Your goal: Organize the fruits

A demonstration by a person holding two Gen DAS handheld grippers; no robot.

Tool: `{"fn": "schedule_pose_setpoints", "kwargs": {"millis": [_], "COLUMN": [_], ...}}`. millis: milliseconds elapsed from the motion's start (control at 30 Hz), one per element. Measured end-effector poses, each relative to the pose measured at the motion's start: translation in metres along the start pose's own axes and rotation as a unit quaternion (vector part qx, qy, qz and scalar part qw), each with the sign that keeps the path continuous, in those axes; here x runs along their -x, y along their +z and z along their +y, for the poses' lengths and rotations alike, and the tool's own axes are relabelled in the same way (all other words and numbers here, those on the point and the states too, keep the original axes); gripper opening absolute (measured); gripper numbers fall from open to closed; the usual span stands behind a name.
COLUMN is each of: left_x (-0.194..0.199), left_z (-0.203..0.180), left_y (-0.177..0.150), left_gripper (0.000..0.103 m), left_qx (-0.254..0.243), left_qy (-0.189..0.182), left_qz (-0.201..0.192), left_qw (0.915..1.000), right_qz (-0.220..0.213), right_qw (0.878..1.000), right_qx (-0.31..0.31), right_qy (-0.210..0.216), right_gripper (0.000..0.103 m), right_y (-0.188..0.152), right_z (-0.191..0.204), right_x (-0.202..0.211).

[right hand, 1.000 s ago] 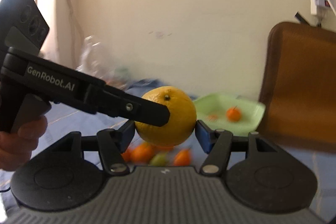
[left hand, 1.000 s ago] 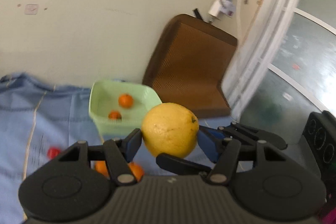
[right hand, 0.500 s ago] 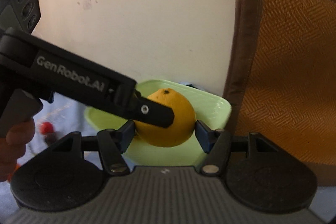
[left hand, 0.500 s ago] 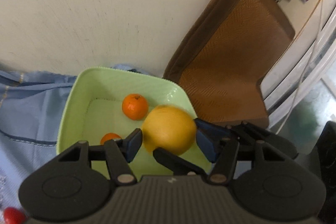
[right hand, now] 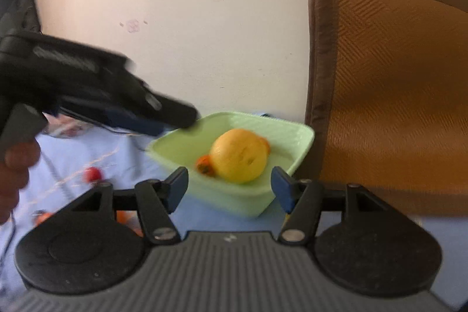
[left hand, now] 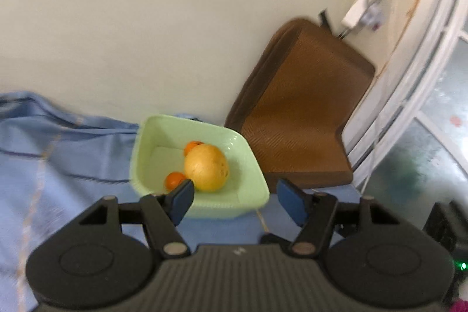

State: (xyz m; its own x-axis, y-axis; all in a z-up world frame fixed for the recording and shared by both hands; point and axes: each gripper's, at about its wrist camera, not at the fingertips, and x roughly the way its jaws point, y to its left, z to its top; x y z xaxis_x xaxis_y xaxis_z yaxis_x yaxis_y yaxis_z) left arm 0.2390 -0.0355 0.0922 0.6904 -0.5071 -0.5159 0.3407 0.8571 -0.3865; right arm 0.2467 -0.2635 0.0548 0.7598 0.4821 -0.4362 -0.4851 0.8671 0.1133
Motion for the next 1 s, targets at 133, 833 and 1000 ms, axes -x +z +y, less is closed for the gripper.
{"fn": "schedule_pose_setpoints", "kwargs": {"millis": [133, 833, 1000], "left_x": [0.063, 0.111, 0.112], "left_z": [0.003, 0.001, 0.008], "left_y": [-0.040, -0.194, -0.195], "left_gripper": [0.064, 0.066, 0.066], "left_qx": [-0.014, -0.055, -0.036], "left_qy": [0.038, 0.213, 0.224], "left_qz": [-0.029, -0.026, -0.024], "left_qw": [0.9988, 0.9751, 0.9736], "right_qz": [-0.004, -0.019, -0.018], "right_qw": [0.999, 0.989, 0.990], "right_qx": [-0.046, -0.144, -0.136], "right_qy": [0.024, -0.022, -0.025], "right_gripper": [0.065, 0.065, 0.065], "right_y": [-0.027, -0.121, -0.121], "right_z": [0.026, 0.106, 0.108], "right_x": [0.043, 0.105, 0.101]}}
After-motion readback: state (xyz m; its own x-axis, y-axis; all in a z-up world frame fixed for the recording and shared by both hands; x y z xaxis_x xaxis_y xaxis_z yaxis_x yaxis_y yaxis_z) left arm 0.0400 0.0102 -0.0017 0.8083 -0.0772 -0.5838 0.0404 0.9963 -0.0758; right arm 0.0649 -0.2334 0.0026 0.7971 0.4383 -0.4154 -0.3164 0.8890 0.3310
